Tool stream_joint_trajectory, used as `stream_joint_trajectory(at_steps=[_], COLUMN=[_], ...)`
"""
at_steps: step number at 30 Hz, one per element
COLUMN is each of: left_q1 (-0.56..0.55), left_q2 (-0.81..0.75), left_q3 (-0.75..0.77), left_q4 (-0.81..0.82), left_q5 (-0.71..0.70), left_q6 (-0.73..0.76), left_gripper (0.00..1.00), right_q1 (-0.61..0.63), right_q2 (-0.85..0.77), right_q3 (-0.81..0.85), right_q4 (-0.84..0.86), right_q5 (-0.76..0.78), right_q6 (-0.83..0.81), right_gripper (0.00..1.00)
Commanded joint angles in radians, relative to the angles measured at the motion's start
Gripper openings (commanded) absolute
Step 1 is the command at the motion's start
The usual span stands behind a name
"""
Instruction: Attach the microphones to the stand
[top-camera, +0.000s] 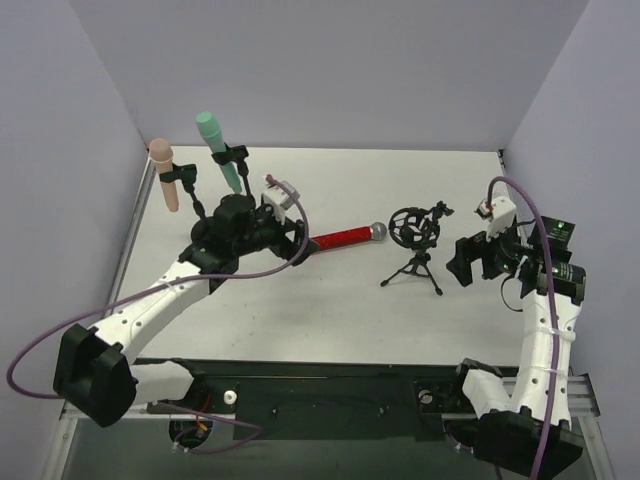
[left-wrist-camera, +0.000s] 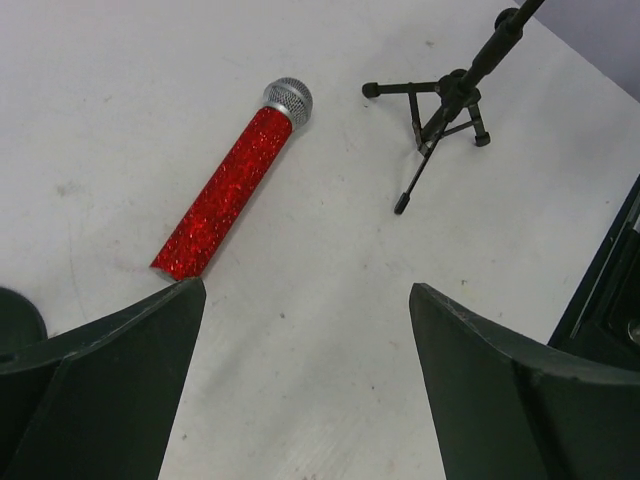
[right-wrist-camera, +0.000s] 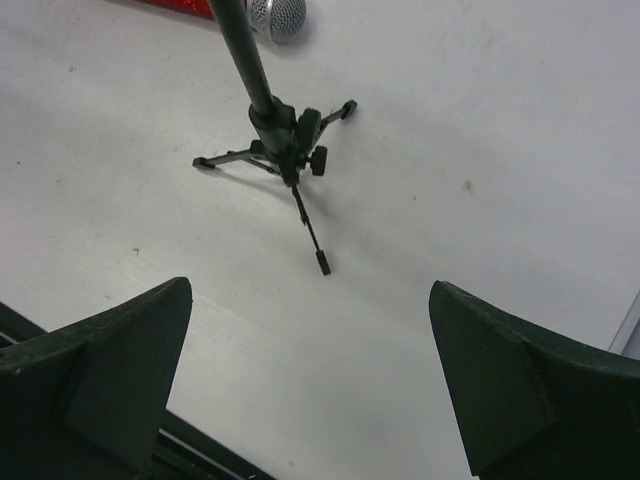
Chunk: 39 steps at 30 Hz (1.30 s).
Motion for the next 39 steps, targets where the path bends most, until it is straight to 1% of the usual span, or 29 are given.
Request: stream_joint_trajectory(at_steps=[1,2,3,4,5,6,7,8,10,11,12,15,16,23,27,30,33,36,39], left_q1=[-0.056,-0.066,-0.07,-0.083,-0.09,-0.108,-0.114,-0.126,-0.137,-0.142,-0.145,-0.16,-0.166,-0.194,-0.195,-0.194,-0.194,-0.195,-0.198], left_q2=[0.173,0.208,0.271,0.3,0.36,0.386,0.446,0.472,0.605,0.636,0.703,0.811,0.851,0.975,1.028,1.055,1.075,1.088,1.086], left_q3=[0.243,0.266,0.322,0.347,0.399,0.422,0.474,0.505,0.591,0.654,0.717,0.812,0.847,0.949,0.992,1.004,1.009,1.012,1.003], left_q4=[-0.217,-0.254,-0.272,-0.313,-0.328,-0.358,-0.377,-0.406,-0.465,-0.484,-0.525,-0.585,-0.602,-0.63,-0.648,-0.653,-0.659,-0.662,-0.667], left_q5=[-0.078,-0.104,-0.111,-0.131,-0.144,-0.171,-0.18,-0.202,-0.22,-0.228,-0.237,-0.263,-0.271,-0.348,-0.34,-0.325,-0.323,-0.319,-0.328], left_q6=[0.198,0.222,0.23,0.258,0.267,0.293,0.307,0.325,0.347,0.35,0.35,0.374,0.381,0.443,0.463,0.465,0.459,0.444,0.433], left_gripper=[0.95,0.95,0.95,0.95,0.95,0.95,0.95,0.95,0.95,0.95,0.95,0.89,0.89,0.88,0.87,0.82,0.81,0.73,0.68], right_q1=[-0.115,-0.129,-0.153,-0.176,-0.209,-0.227,-0.252,-0.266,-0.278,-0.283,-0.284,-0.289,-0.287,-0.29,-0.289,-0.289,-0.289,-0.29,-0.29], right_q2=[0.058,0.105,0.127,0.171,0.187,0.211,0.219,0.221,0.208,0.205,0.199,0.185,0.181,0.161,0.159,0.158,0.156,0.152,0.147], right_q3=[0.032,0.051,0.064,0.087,0.096,0.113,0.116,0.111,0.098,0.09,0.085,0.076,0.075,0.061,0.059,0.058,0.055,0.052,0.05], right_q4=[-0.14,-0.168,-0.247,-0.289,-0.364,-0.386,-0.406,-0.404,-0.4,-0.395,-0.386,-0.375,-0.366,-0.358,-0.358,-0.358,-0.358,-0.357,-0.358], right_q5=[-0.12,-0.177,-0.22,-0.287,-0.315,-0.338,-0.34,-0.343,-0.346,-0.348,-0.349,-0.354,-0.354,-0.368,-0.375,-0.38,-0.388,-0.389,-0.389], right_q6=[0.152,0.151,0.106,0.07,0.025,0.021,0.02,0.019,0.012,0.013,0.021,0.021,0.023,0.013,0.009,0.004,0.001,-0.003,-0.01], right_gripper=[1.0,1.0,1.0,1.0,1.0,1.0,1.0,1.0,1.0,1.0,1.0,1.0,1.0,1.0,1.0,1.0,1.0,1.0,1.0])
